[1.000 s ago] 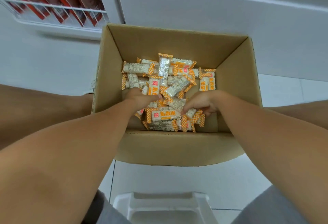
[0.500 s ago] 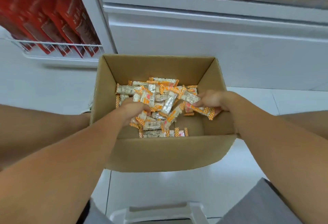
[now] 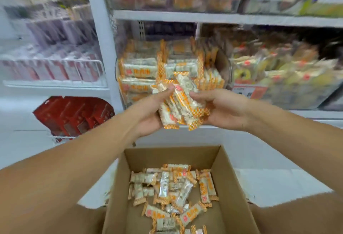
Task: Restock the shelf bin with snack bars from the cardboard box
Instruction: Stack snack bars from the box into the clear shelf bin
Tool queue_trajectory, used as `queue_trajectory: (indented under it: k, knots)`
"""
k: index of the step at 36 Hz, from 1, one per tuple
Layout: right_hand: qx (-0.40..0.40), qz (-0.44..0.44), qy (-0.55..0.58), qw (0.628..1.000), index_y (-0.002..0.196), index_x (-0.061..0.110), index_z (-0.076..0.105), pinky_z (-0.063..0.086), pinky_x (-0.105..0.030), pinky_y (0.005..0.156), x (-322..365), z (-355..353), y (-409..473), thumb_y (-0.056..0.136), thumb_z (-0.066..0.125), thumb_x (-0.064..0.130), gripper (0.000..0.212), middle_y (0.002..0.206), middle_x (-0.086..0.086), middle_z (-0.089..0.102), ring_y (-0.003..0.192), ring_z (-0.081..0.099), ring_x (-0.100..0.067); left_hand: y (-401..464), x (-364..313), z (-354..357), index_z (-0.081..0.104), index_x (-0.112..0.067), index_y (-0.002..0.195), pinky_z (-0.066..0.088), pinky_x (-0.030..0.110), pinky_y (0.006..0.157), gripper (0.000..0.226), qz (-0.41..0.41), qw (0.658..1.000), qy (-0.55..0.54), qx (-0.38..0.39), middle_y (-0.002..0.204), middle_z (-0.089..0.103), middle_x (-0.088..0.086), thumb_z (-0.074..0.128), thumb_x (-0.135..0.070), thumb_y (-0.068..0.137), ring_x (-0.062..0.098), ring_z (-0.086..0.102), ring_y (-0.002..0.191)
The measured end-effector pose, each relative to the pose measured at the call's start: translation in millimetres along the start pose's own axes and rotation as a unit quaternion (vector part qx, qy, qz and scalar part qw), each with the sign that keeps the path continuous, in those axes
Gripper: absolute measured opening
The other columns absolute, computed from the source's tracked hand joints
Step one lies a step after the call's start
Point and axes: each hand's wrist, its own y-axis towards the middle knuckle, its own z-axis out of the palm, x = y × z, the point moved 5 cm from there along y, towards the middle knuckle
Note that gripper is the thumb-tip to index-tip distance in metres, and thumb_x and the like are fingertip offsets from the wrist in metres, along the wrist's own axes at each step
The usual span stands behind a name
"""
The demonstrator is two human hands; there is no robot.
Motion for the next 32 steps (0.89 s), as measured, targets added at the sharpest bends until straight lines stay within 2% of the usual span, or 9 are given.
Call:
queue_trajectory:
  k: [2,6,13,15,17,20,25,29,32]
  knots:
    - [-0.002,-0.034,-0.036,0.999,0.106,0.009,0.061,0.059,-0.036,0.08,24,3,-1,0.08,0.067,0.02,0.029,0.094,-0.009,0.063,0.083,0.065,-0.016,-5,-29,9,0.069,-0.011,0.115,0.058,0.046,0.088,0.028,0.038,0.999,0.019,0.017,0.115,0.074,0.011,0.06,-0.025,0.093,0.022,0.073,0.101]
    - [-0.029,-0.089,-0.114,0.989,0.129,0.003,0.062,0.051,-0.044,0.104,46,-2,2,0.095,0.063,0.017,0.037,0.126,-0.012,0.069,0.12,0.065,-0.025,-6,-55,17,0.065,-0.001,0.125,0.061,0.05,0.081,0.056,0.1,0.994,0.033,0.022,0.116,0.073,0.018,0.074,-0.02,0.073,0.032,0.072,0.105]
    - [-0.139,-0.241,-0.308,0.91,0.112,0.023,0.072,0.054,-0.061,0.087,67,1,17,0.104,0.056,0.025,0.019,0.103,-0.016,0.075,0.1,0.068,-0.041,36,-68,20,0.045,-0.011,0.146,0.059,0.057,0.07,0.113,0.112,0.99,-0.024,-0.079,0.116,0.072,0.018,0.097,-0.036,0.049,0.039,0.074,0.093]
    - [-0.132,-0.26,-0.32,0.901,0.117,0.024,0.069,0.053,-0.046,0.091,73,5,16,0.107,0.046,0.035,0.027,0.113,-0.014,0.072,0.103,0.065,-0.029,46,-74,17,0.048,-0.017,0.144,0.059,0.06,0.072,0.107,0.121,0.986,-0.025,-0.108,0.115,0.072,0.016,0.09,-0.044,0.049,0.038,0.074,0.092]
    - [-0.077,-0.254,-0.335,0.904,0.129,0.036,0.061,0.054,-0.027,0.096,71,8,17,0.102,0.041,0.059,0.041,0.125,0.01,0.069,0.112,0.063,0.0,53,-74,15,0.05,-0.017,0.14,0.058,0.062,0.074,0.095,0.104,0.989,-0.032,-0.104,0.112,0.073,0.018,0.083,-0.046,0.057,0.039,0.074,0.09]
    - [-0.033,-0.247,-0.414,0.875,0.15,0.042,0.036,0.046,-0.04,0.106,68,13,21,0.085,0.051,0.076,0.075,0.141,0.017,0.055,0.129,0.052,-0.004,60,-74,17,0.052,-0.014,0.136,0.06,0.051,0.068,0.071,0.089,0.991,-0.043,-0.088,0.111,0.073,0.02,0.077,-0.04,0.075,0.038,0.075,0.091]
    - [-0.028,-0.263,-0.442,0.857,0.144,0.038,0.045,0.059,-0.03,0.07,83,-2,17,0.093,0.062,0.041,0.053,0.106,0.022,0.068,0.086,0.064,-0.001,61,-83,24,0.038,-0.028,0.148,0.059,0.046,0.062,0.069,0.104,0.991,-0.069,-0.039,0.113,0.073,0.017,0.068,-0.006,0.091,0.032,0.075,0.091]
    - [-0.033,-0.231,-0.492,0.839,0.156,0.051,0.013,0.048,-0.042,0.106,83,-17,14,0.08,0.069,0.062,0.095,0.159,0.032,0.023,0.14,0.043,-0.006,55,-89,26,0.049,-0.029,0.14,0.061,0.052,0.069,0.068,0.127,0.991,-0.036,0.003,0.109,0.076,0.01,0.069,0.005,0.085,0.031,0.075,0.093]
    - [-0.03,-0.226,-0.494,0.839,0.155,0.051,0.013,0.045,-0.041,0.108,81,-17,15,0.076,0.071,0.061,0.098,0.163,0.025,0.017,0.137,0.044,-0.008,53,-86,22,0.051,-0.016,0.14,0.056,0.063,0.083,0.072,0.117,0.993,-0.03,0.015,0.118,0.072,0.018,0.08,-0.002,0.075,0.039,0.071,0.105]
